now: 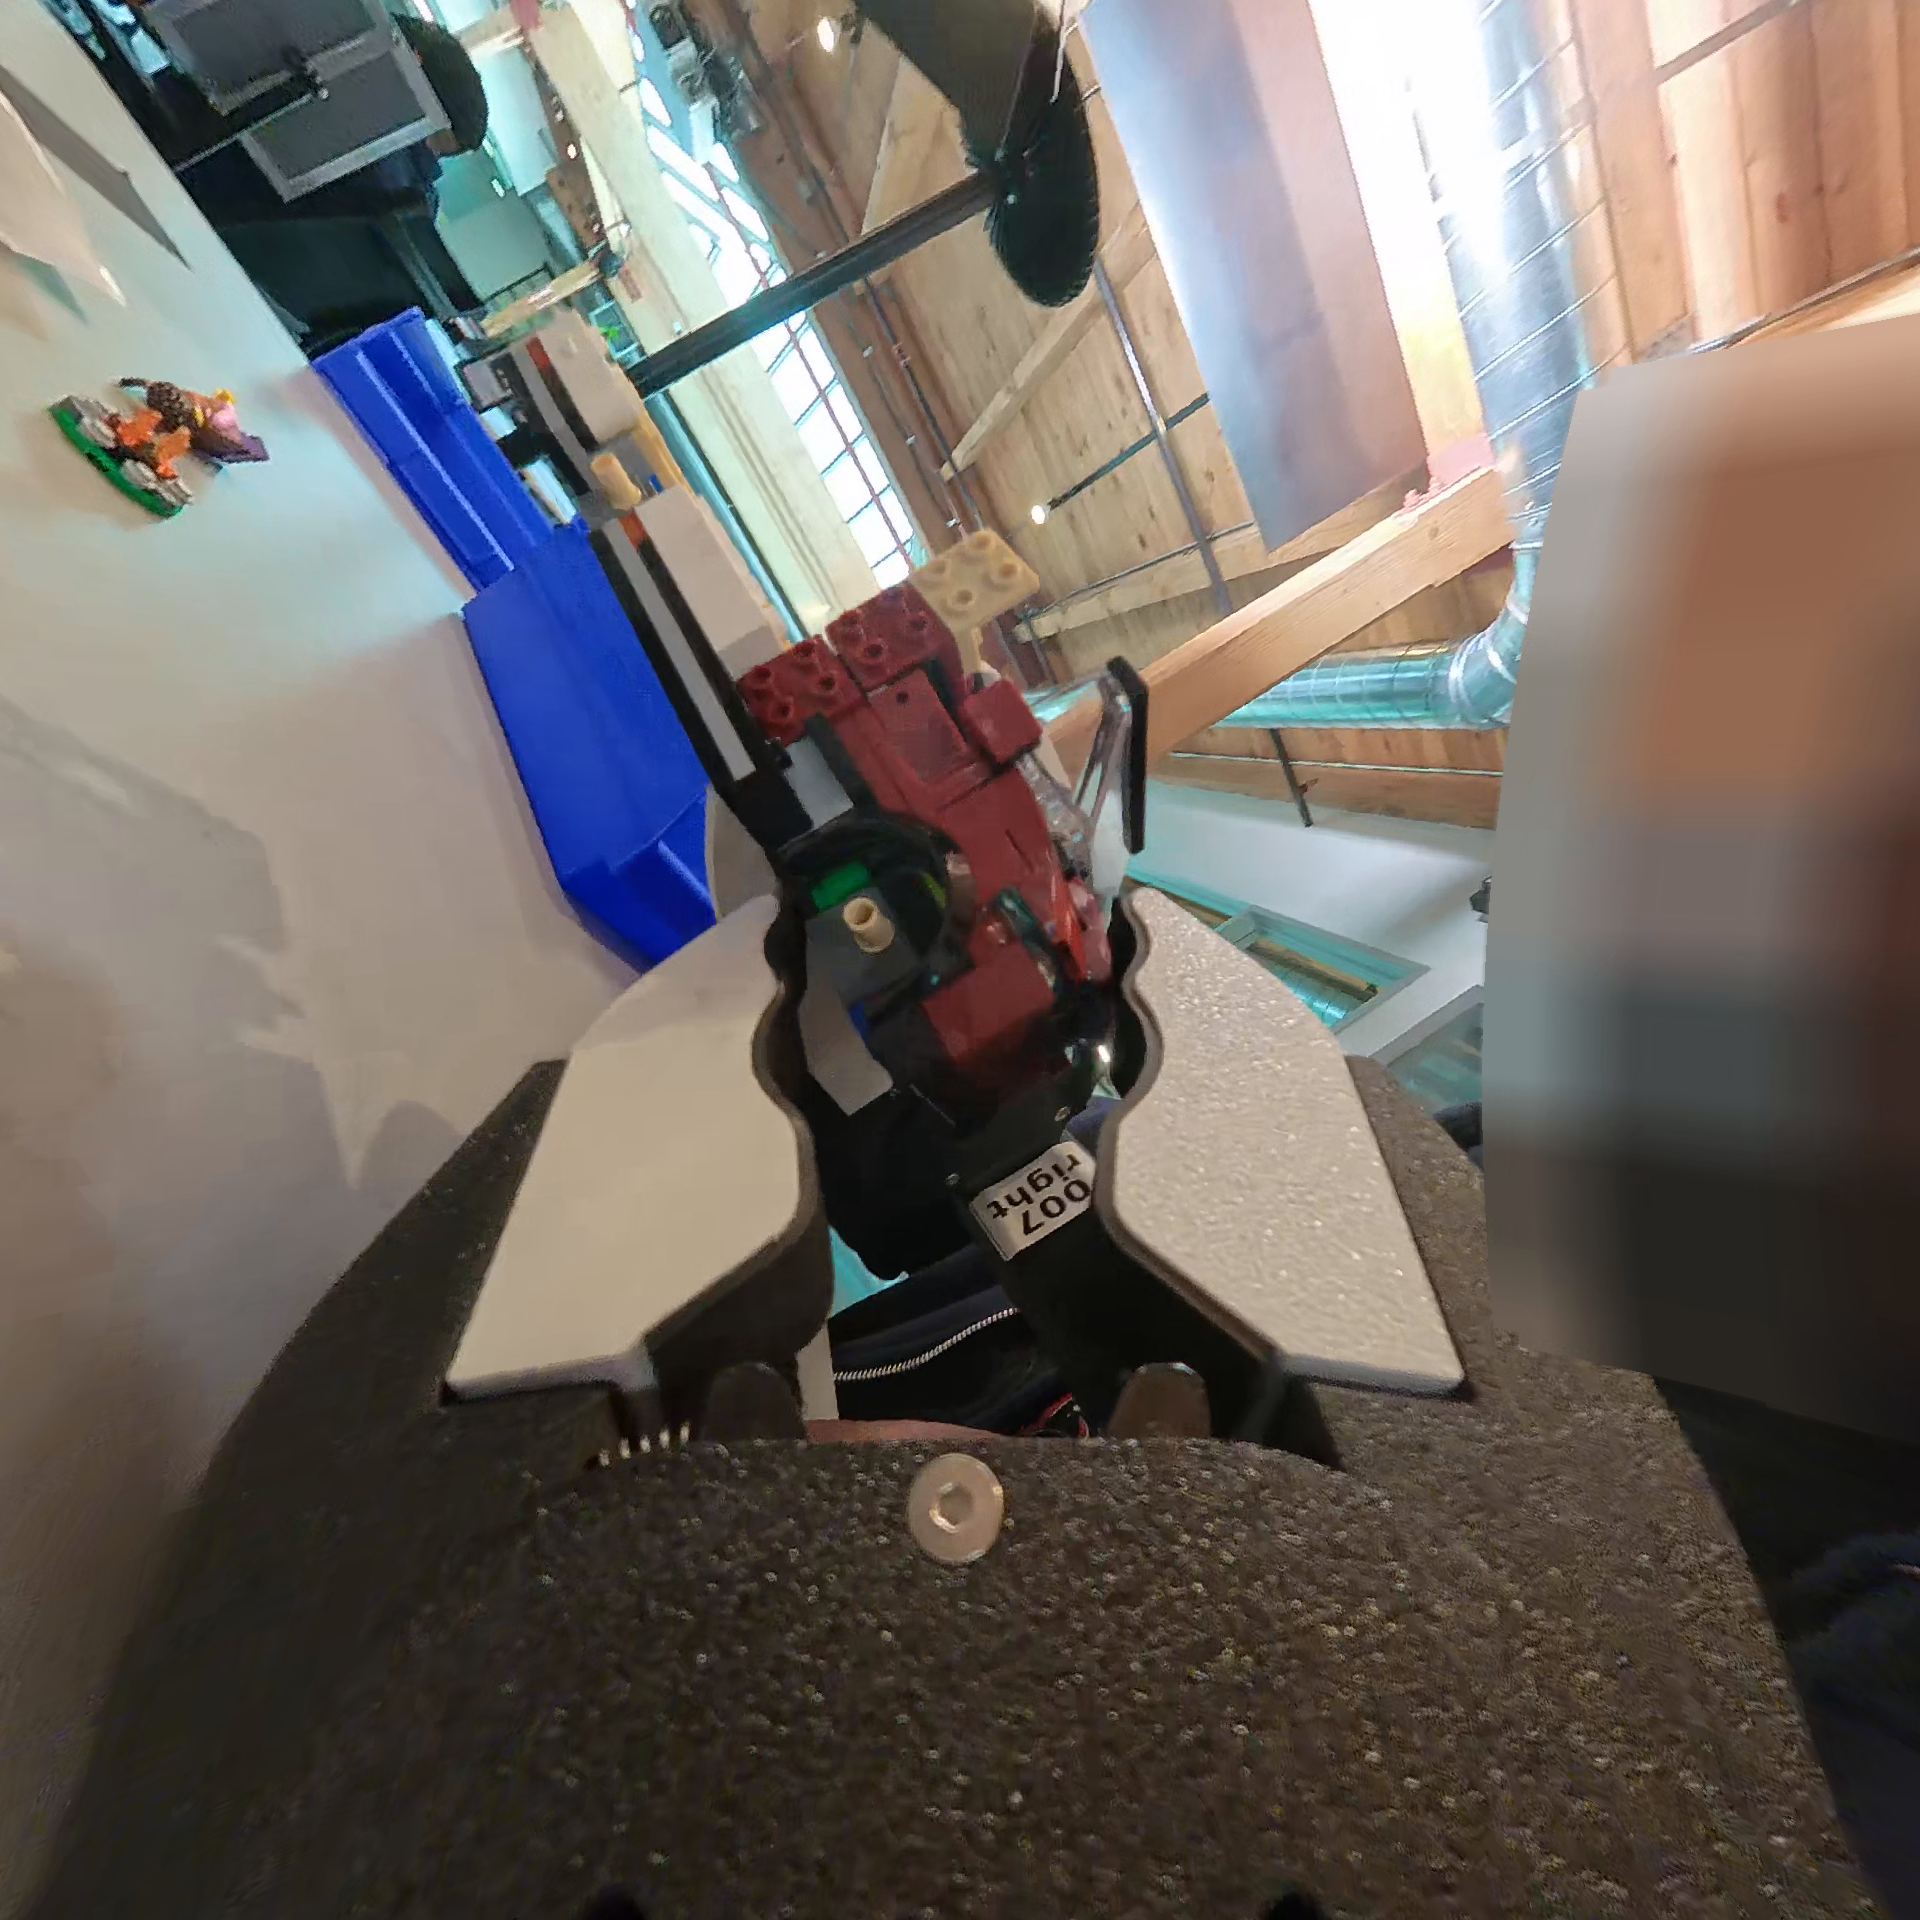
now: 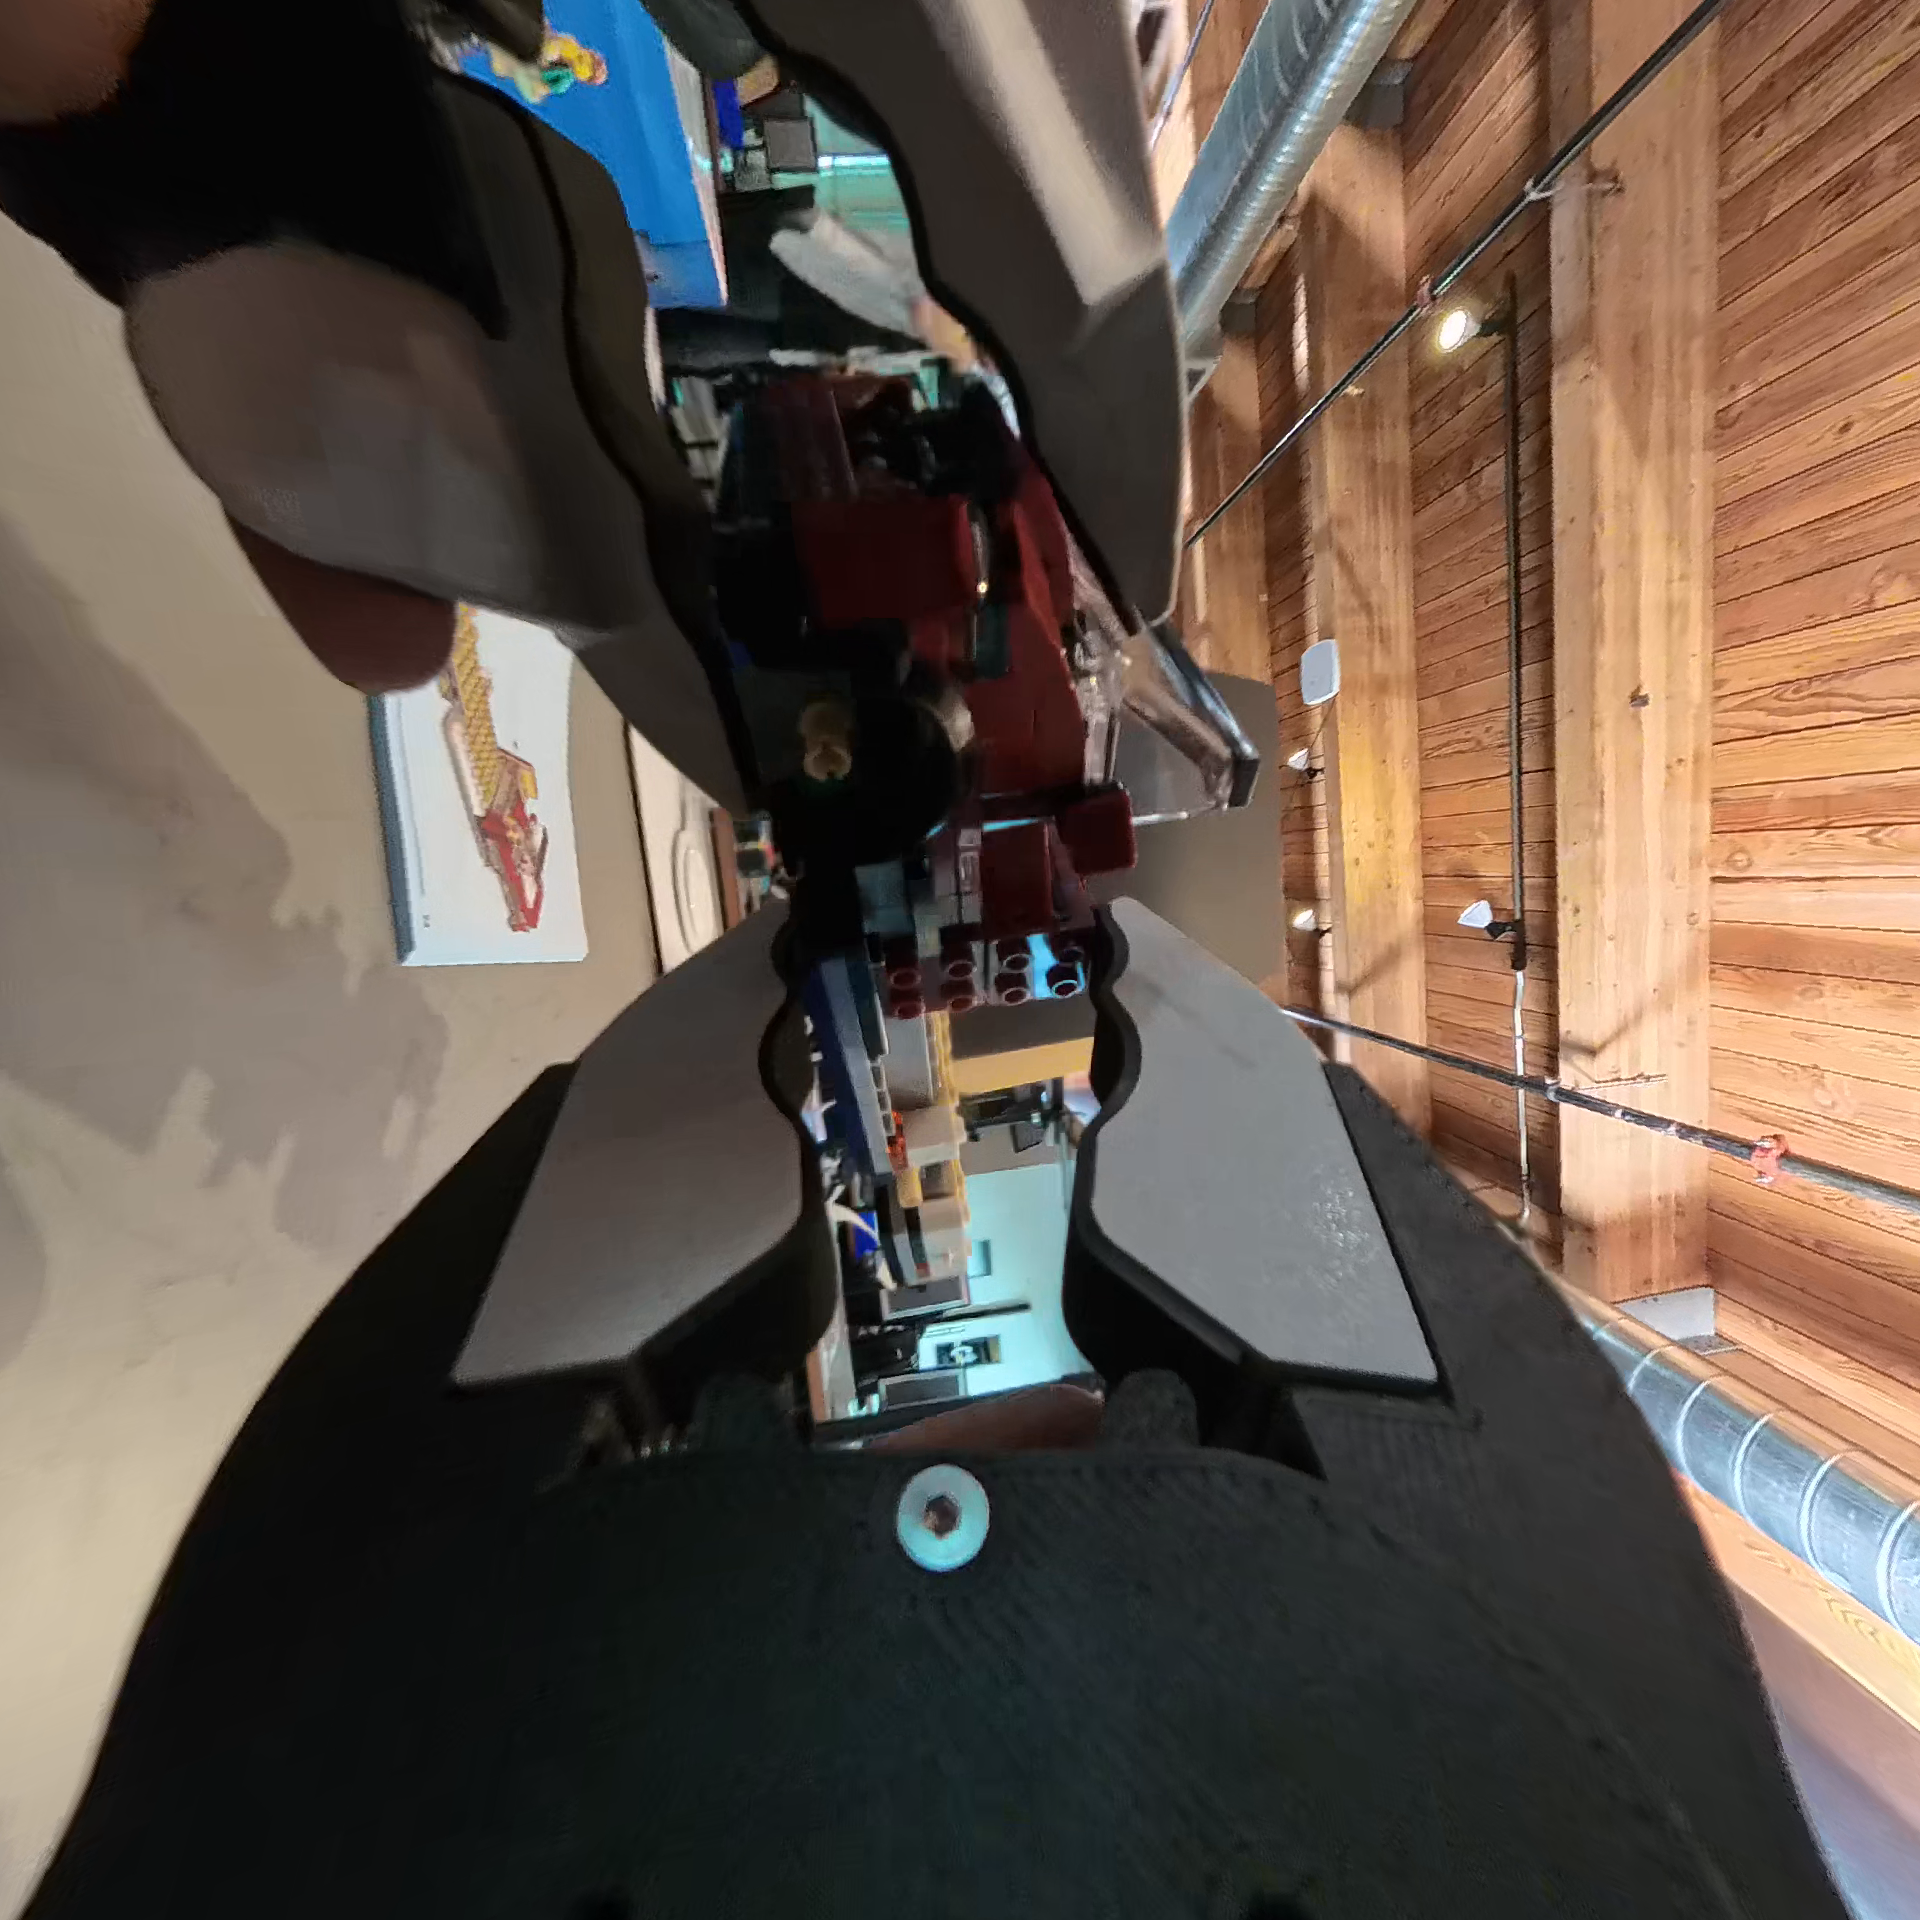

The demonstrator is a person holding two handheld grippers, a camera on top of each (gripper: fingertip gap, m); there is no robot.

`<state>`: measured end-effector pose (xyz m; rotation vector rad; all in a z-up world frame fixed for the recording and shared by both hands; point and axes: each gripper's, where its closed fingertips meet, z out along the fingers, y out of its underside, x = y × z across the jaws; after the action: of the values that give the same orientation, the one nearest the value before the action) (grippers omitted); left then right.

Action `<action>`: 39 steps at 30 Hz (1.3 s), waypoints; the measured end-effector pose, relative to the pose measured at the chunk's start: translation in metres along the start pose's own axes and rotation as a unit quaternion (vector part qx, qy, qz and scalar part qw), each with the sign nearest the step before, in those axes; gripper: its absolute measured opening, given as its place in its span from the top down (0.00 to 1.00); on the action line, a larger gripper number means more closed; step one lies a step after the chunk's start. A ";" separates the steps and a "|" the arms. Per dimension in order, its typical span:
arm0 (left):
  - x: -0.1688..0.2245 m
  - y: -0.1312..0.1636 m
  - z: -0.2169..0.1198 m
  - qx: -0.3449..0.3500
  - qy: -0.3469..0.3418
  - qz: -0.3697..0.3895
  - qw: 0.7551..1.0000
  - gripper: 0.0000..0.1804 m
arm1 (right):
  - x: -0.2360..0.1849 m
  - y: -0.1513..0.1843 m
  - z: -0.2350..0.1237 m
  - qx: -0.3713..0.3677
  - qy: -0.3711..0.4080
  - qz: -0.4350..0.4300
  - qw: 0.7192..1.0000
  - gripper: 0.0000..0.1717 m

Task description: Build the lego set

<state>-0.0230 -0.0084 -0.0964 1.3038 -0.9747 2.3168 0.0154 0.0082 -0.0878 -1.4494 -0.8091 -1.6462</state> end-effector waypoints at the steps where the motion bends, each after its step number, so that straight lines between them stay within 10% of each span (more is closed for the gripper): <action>1: 0.001 -0.001 -0.001 0.004 0.007 -0.002 1.000 0.69 | 0.001 -0.001 0.000 0.005 0.005 -0.001 1.000 0.70; 39: -0.006 0.000 -0.002 0.010 0.038 -0.080 0.996 0.70 | -0.016 0.049 -0.001 0.060 -0.027 -0.068 0.995 0.65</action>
<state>-0.0214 -0.0063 -0.1019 1.2426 -0.7954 2.2428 0.0583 -0.0142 -0.1057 -1.3864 -1.0401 -1.6334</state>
